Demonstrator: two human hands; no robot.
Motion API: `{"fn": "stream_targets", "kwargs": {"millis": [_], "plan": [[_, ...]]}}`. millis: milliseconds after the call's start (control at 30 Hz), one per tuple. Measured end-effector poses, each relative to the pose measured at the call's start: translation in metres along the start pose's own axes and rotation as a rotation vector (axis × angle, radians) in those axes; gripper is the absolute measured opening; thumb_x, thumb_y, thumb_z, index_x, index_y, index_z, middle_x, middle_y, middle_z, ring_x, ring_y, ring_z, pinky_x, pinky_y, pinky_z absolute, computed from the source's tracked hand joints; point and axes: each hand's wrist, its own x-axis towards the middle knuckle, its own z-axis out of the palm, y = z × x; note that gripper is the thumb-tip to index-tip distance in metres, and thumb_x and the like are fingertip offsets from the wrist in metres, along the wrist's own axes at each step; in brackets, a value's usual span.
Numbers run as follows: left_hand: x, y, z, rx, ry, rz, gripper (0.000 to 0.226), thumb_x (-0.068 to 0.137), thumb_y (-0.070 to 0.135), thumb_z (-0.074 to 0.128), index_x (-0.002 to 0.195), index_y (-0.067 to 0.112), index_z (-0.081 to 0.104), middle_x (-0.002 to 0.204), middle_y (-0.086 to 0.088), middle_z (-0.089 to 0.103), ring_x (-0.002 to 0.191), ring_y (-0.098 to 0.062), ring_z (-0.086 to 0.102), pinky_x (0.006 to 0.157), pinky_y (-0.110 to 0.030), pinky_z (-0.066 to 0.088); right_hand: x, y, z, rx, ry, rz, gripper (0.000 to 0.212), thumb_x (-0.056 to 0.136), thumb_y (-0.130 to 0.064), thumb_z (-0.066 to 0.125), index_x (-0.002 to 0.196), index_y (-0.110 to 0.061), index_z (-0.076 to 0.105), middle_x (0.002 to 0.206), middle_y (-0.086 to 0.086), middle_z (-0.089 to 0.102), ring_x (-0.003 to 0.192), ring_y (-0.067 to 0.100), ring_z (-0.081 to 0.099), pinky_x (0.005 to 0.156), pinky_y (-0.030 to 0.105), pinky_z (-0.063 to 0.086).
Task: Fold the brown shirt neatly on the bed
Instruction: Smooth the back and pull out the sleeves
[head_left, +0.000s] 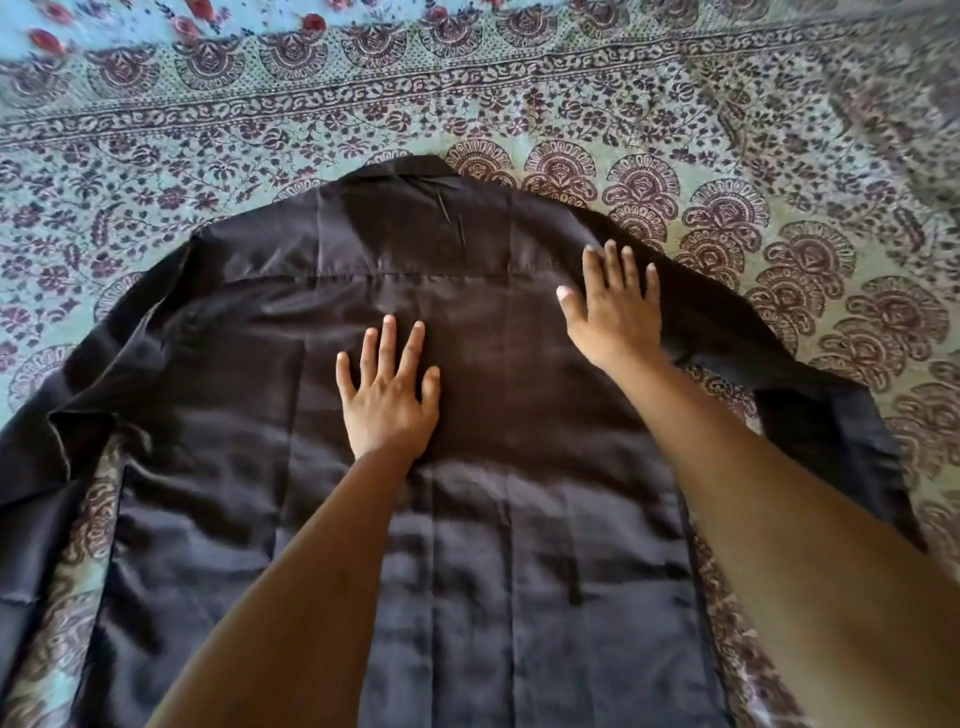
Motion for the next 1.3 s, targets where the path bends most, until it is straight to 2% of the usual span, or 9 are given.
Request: {"fn": "stream_targets", "kwargs": {"millis": [200, 467, 700, 800, 900, 1000, 1100, 1200, 1300], "plan": [[-0.005, 0.010, -0.026, -0.040, -0.173, -0.020, 0.054, 0.097, 0.046, 0.027, 0.148, 0.031, 0.016, 0.158, 0.001, 0.006, 0.146, -0.018, 0.000, 0.115, -0.049, -0.004, -0.107, 0.047, -0.018, 0.025, 0.077, 0.000, 0.073, 0.085, -0.051, 0.017, 0.147, -0.011, 0.021, 0.153, 0.015, 0.023, 0.143, 0.030, 0.017, 0.115, 0.046, 0.008], [-0.103, 0.111, -0.069, -0.317, -0.235, 0.009, 0.039, 0.098, 0.042, 0.033, 0.128, 0.024, 0.051, 0.122, -0.015, 0.061, 0.112, -0.035, 0.055, 0.092, -0.041, 0.040, -0.199, 0.139, -0.039, -0.020, -0.086, 0.218, 0.074, 0.091, -0.039, 0.044, 0.148, -0.012, 0.005, 0.157, 0.011, 0.007, 0.144, 0.025, 0.007, 0.117, 0.043, 0.005], [-0.145, 0.217, -0.054, -0.270, -0.233, -0.002, 0.034, 0.096, 0.040, 0.040, 0.113, 0.018, 0.059, 0.105, -0.015, 0.067, 0.096, -0.036, 0.061, 0.076, -0.038, 0.046, -0.238, 0.209, -0.037, 0.097, -0.201, 0.411, 0.099, 0.077, -0.051, 0.065, 0.146, -0.009, 0.008, 0.145, 0.017, 0.026, 0.131, 0.033, 0.032, 0.105, 0.044, 0.033], [-0.150, 0.257, -0.052, -0.327, -0.225, -0.071, 0.033, 0.093, 0.037, 0.048, 0.121, 0.022, 0.056, 0.112, -0.011, 0.065, 0.101, -0.034, 0.060, 0.081, -0.040, 0.050, -0.247, 0.230, -0.028, 0.289, -0.271, 0.425, 0.079, 0.077, -0.035, 0.071, 0.137, -0.011, 0.025, 0.128, 0.016, 0.046, 0.112, 0.031, 0.052, 0.087, 0.042, 0.049], [-0.149, 0.287, -0.051, -0.322, -0.223, -0.120, 0.038, 0.091, 0.031, 0.049, 0.129, 0.027, 0.052, 0.126, -0.008, 0.060, 0.110, -0.031, 0.057, 0.086, -0.040, 0.048, -0.242, 0.257, -0.033, 0.362, -0.181, 0.304, 0.040, 0.084, -0.016, 0.062, 0.119, -0.011, 0.043, 0.106, 0.011, 0.062, 0.094, 0.028, 0.063, 0.071, 0.034, 0.050], [-0.148, 0.297, -0.050, -0.296, -0.195, -0.127, 0.038, 0.090, 0.030, 0.050, 0.127, 0.030, 0.054, 0.129, -0.005, 0.058, 0.110, -0.029, 0.058, 0.086, -0.039, 0.049, -0.222, 0.286, -0.057, 0.437, 0.070, 0.202, 0.027, 0.085, -0.006, 0.056, 0.112, -0.006, 0.051, 0.104, 0.008, 0.060, 0.078, 0.021, 0.061, 0.059, 0.024, 0.046], [-0.149, 0.300, -0.045, -0.308, -0.179, -0.164, 0.037, 0.090, 0.030, 0.051, 0.127, 0.027, 0.055, 0.130, -0.006, 0.057, 0.112, -0.029, 0.057, 0.088, -0.040, 0.050, -0.200, 0.320, -0.087, 0.479, 0.332, -0.004, 0.028, 0.079, 0.003, 0.055, 0.107, -0.005, 0.055, 0.100, 0.011, 0.060, 0.065, 0.018, 0.060, 0.048, 0.019, 0.042], [-0.146, 0.307, -0.036, -0.336, -0.165, -0.200, 0.033, 0.089, 0.024, 0.053, 0.121, 0.023, 0.060, 0.128, -0.010, 0.059, 0.110, -0.032, 0.058, 0.087, -0.041, 0.050, -0.190, 0.355, -0.104, 0.175, 0.545, -0.322, 0.031, 0.069, -0.006, 0.059, 0.099, -0.007, 0.064, 0.084, 0.011, 0.062, 0.059, 0.020, 0.058, 0.050, 0.019, 0.039], [-0.140, 0.321, -0.029, -0.359, -0.143, -0.231, 0.032, 0.087, 0.020, 0.052, 0.116, 0.025, 0.063, 0.124, -0.010, 0.061, 0.105, -0.032, 0.060, 0.083, -0.040, 0.050, -0.195, 0.390, -0.080, -0.134, 0.385, -0.497, 0.053, 0.053, -0.012, 0.080, 0.105, -0.014, 0.067, 0.088, 0.009, 0.065, 0.072, 0.024, 0.063, 0.062, 0.031, 0.051]]}}
